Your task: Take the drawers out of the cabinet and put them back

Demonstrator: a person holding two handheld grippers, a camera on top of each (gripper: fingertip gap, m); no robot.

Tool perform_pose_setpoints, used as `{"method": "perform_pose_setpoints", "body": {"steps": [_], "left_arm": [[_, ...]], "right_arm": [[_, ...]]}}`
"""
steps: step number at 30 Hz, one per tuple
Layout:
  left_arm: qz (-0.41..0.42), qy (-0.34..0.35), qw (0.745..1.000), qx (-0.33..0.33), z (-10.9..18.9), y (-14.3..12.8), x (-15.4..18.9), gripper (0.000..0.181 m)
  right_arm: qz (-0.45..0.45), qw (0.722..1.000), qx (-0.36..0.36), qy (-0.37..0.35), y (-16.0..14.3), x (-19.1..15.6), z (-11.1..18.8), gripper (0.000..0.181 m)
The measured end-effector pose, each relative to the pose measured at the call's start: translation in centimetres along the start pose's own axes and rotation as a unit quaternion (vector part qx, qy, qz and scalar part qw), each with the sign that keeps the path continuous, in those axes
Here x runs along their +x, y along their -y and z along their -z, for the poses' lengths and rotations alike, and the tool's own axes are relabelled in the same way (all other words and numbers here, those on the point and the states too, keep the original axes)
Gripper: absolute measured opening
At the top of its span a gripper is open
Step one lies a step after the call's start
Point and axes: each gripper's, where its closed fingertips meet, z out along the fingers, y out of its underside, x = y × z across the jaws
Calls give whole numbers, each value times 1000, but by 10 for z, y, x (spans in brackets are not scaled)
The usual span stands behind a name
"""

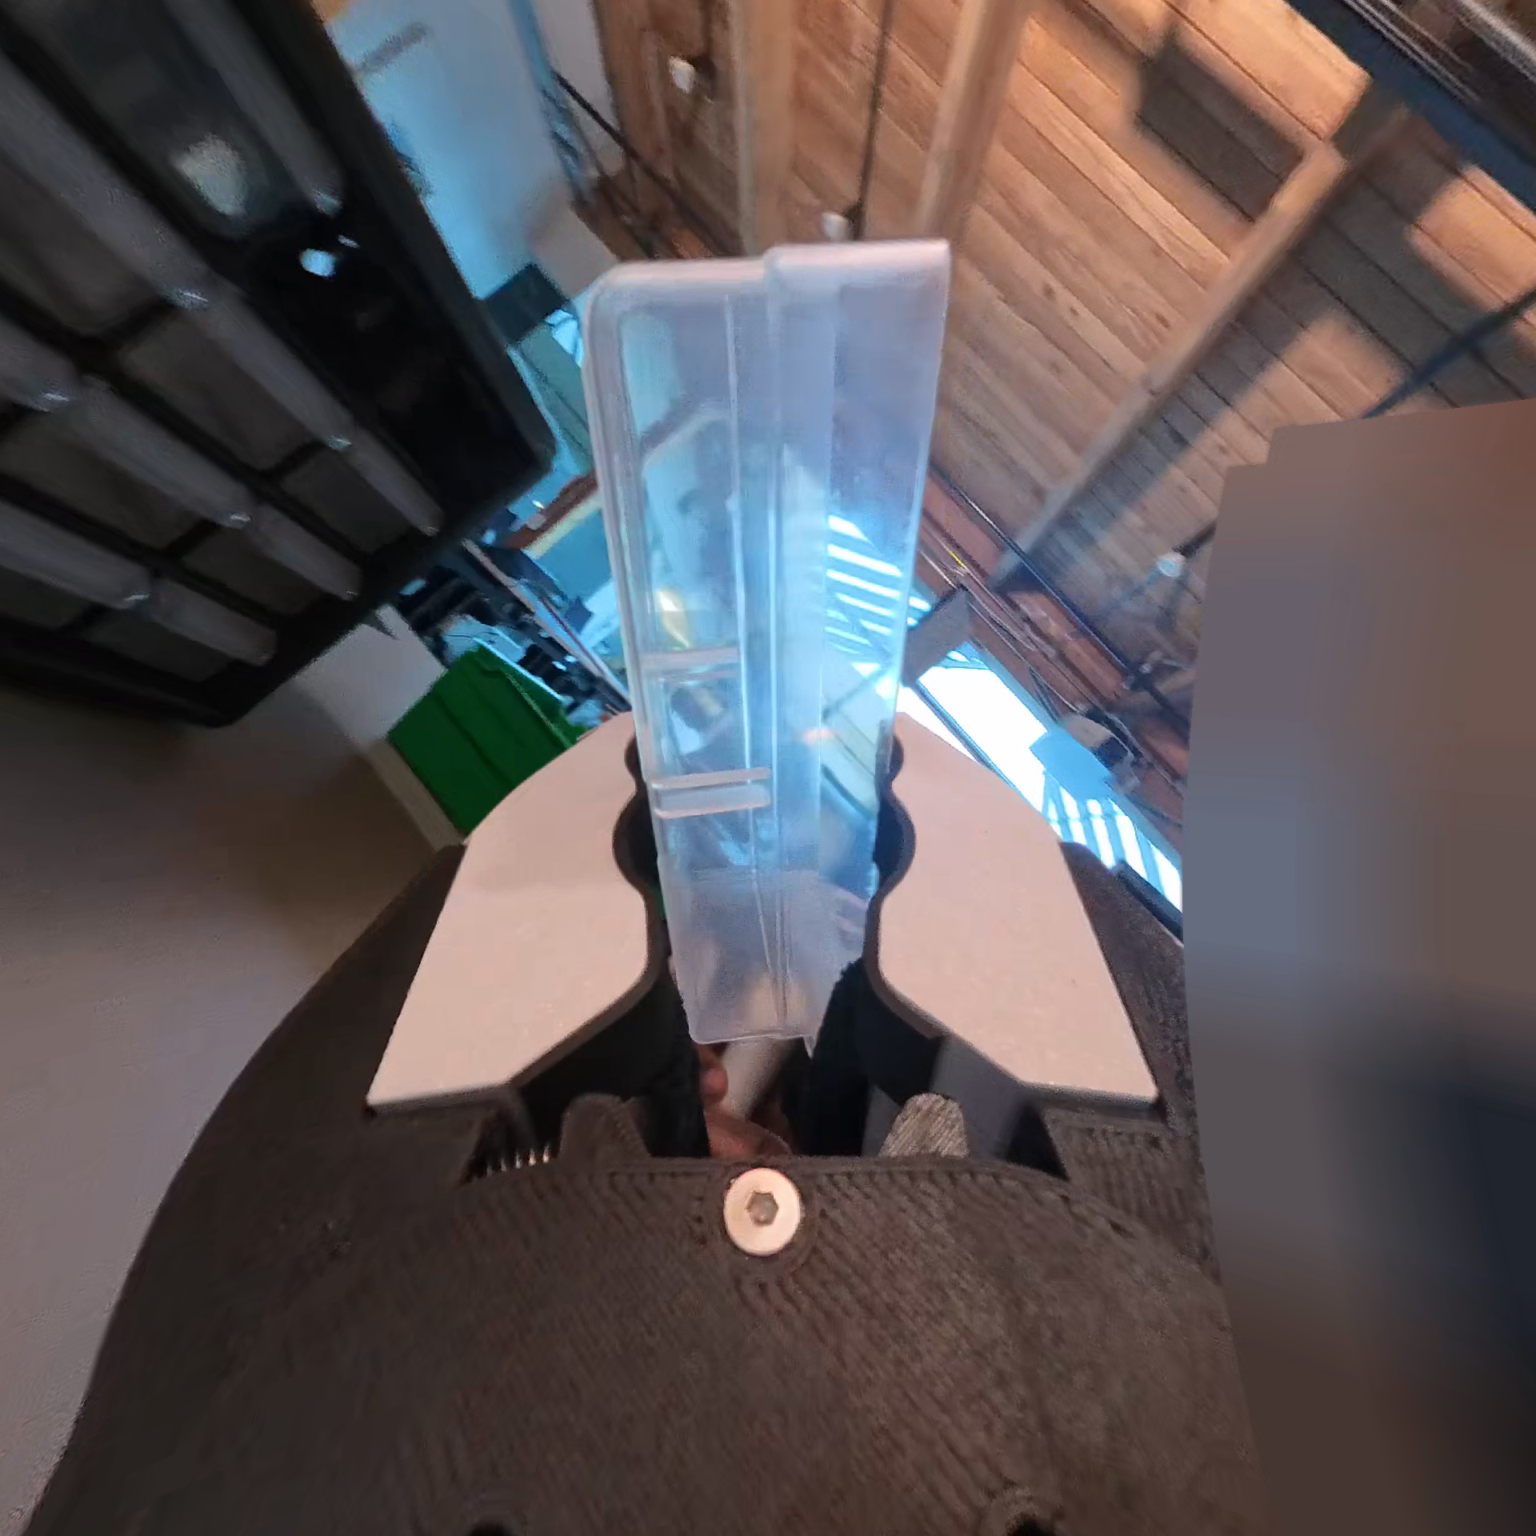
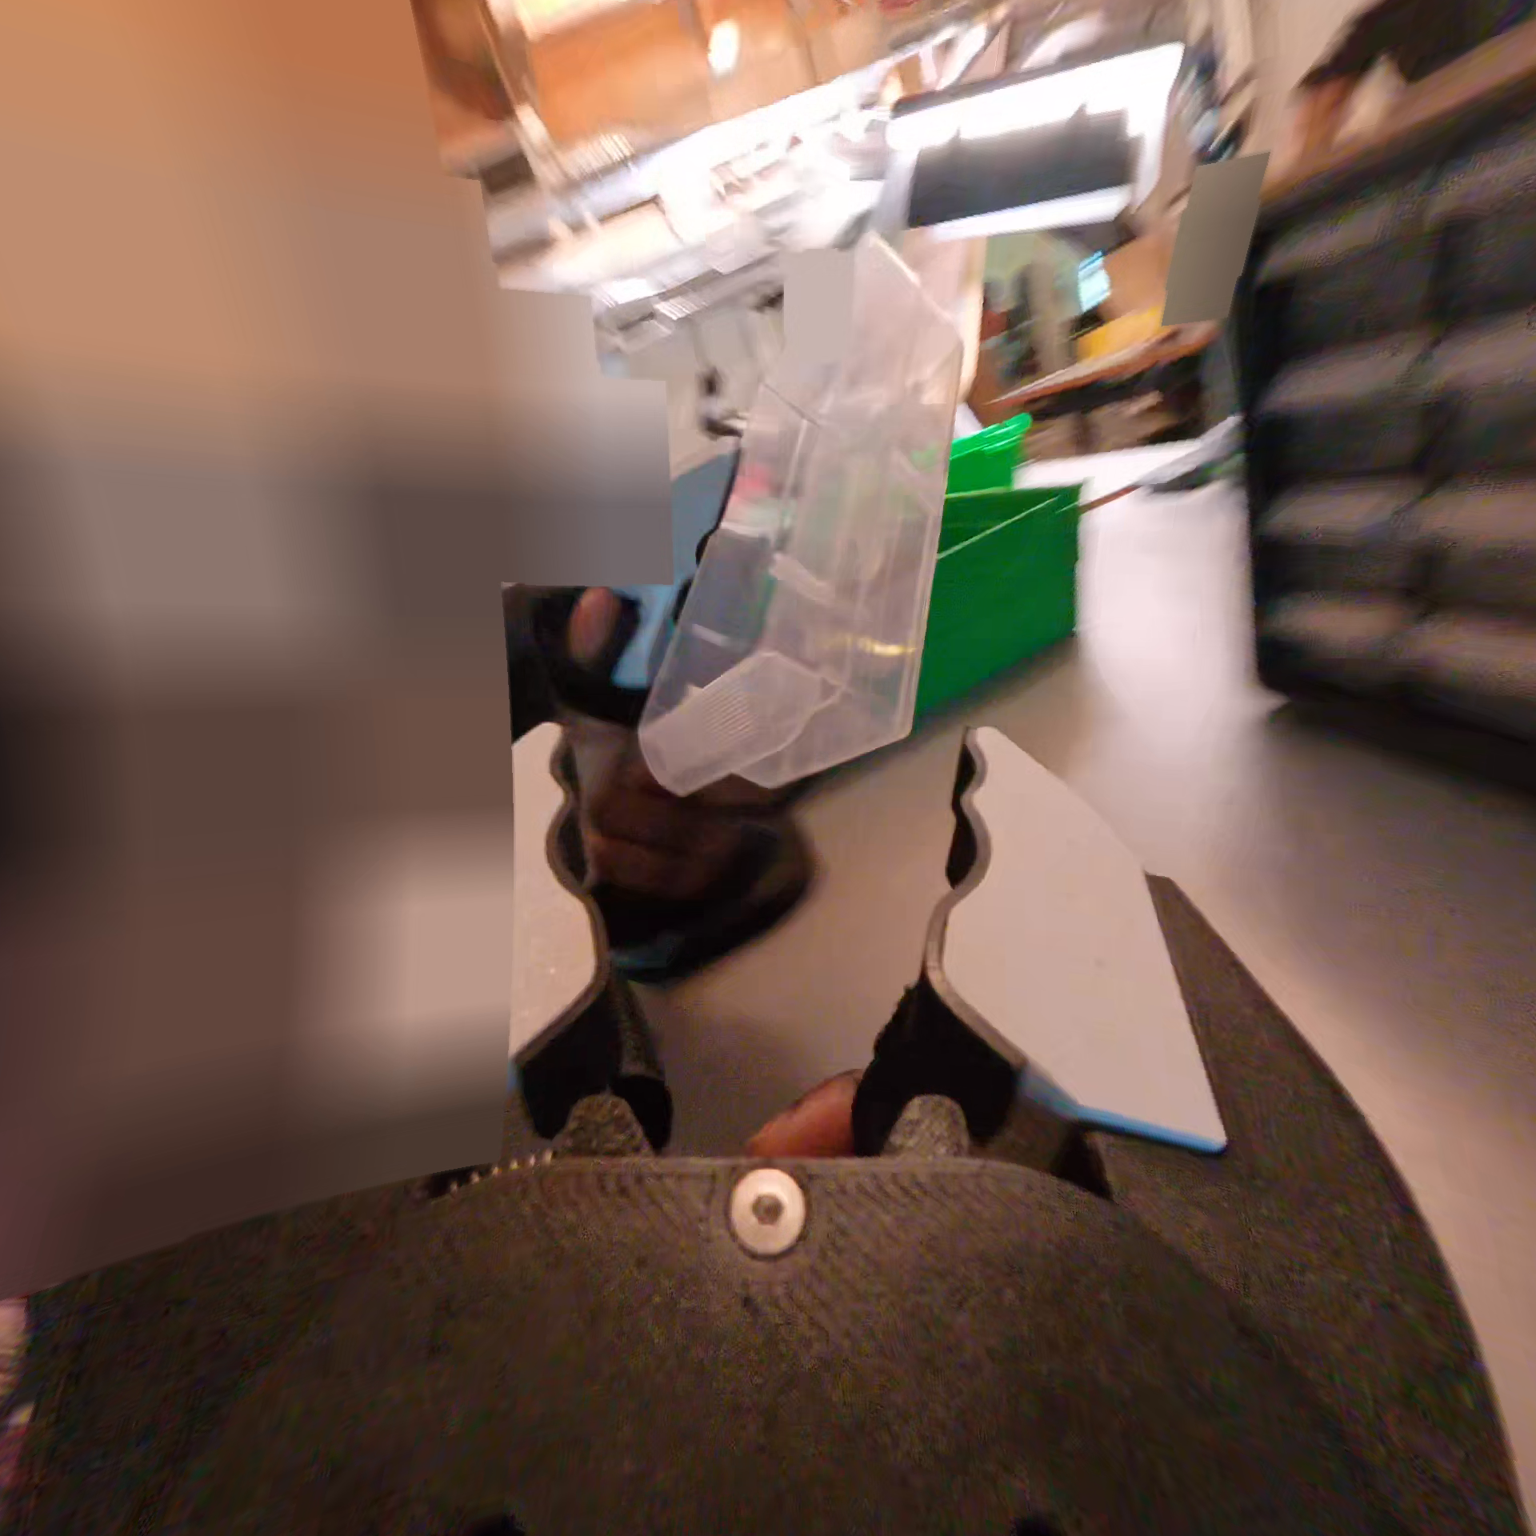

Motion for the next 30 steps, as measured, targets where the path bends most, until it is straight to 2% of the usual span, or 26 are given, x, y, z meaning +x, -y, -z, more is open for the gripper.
{"method": "perform_pose_setpoints", "body": {"steps": [1, 2, 3, 4, 5, 6, 7, 8, 11, 14, 17, 19, 23, 24, 25, 27, 29, 30], "left_arm": [[5, 18, 1000, 7, 2, 4, -5, 51], [11, 34, 999, 10, 4, 7, -10, 51], [15, 44, 999, 9, 6, 8, -14, 50], [18, 54, 998, 7, 7, 9, -18, 50], [21, 62, 998, 6, 7, 8, -20, 50], [27, 67, 997, 5, 7, 7, -22, 50], [36, 69, 997, 5, 7, 5, -24, 50], [46, 66, 997, 3, 6, 3, -23, 50], [65, 60, 996, -8, 4, -2, -22, 50], [80, 56, 995, -5, 4, 0, -22, 51], [81, 63, 995, -5, 6, 2, -25, 50], [73, 62, 995, -6, 6, 3, -25, 51], [-5, 42, 998, -56, 5, 3, -12, 55], [-38, 38, 996, -72, 6, 5, -8, 60], [-70, 40, 993, -81, 9, 10, -5, 67], [-147, 65, 983, -86, 16, 30, -1, 72], [-265, 127, 951, -94, 24, 60, -3, 58], [-336, 161, 921, -115, 26, 74, -6, 26]], "right_arm": [[111, 993, -14, -47, 1, 4, 5, 89], [250, 962, -34, -104, 3, 8, 10, 84], [404, 898, -61, -162, 6, 10, 15, 79], [546, 810, -95, -191, 7, 7, 16, 70], [649, 725, -124, -193, 3, 2, 14, 58], [708, 667, -145, -181, -2, -3, 10, 52], [735, 639, -154, -169, -5, -5, 5, 47], [750, 624, -156, -157, -7, -6, 1, 42], [803, 554, -151, -159, 0, -1, -5, 34], [825, 519, -166, -150, -3, 3, -7, 20], [850, 474, -165, -160, -4, 5, -9, 19], [853, 467, -161, -168, -4, 6, -10, 18], [831, 503, -153, -184, 3, 3, -8, 16], [818, 521, -151, -191, 7, 2, -7, 15], [805, 539, -151, -199, 12, 2, -4, 16], [787, 556, -155, -217, 23, 4, 3, 15], [769, 570, -174, -233, 30, 10, 11, 16], [758, 576, -187, -240, 32, 14, 15, 16]]}}
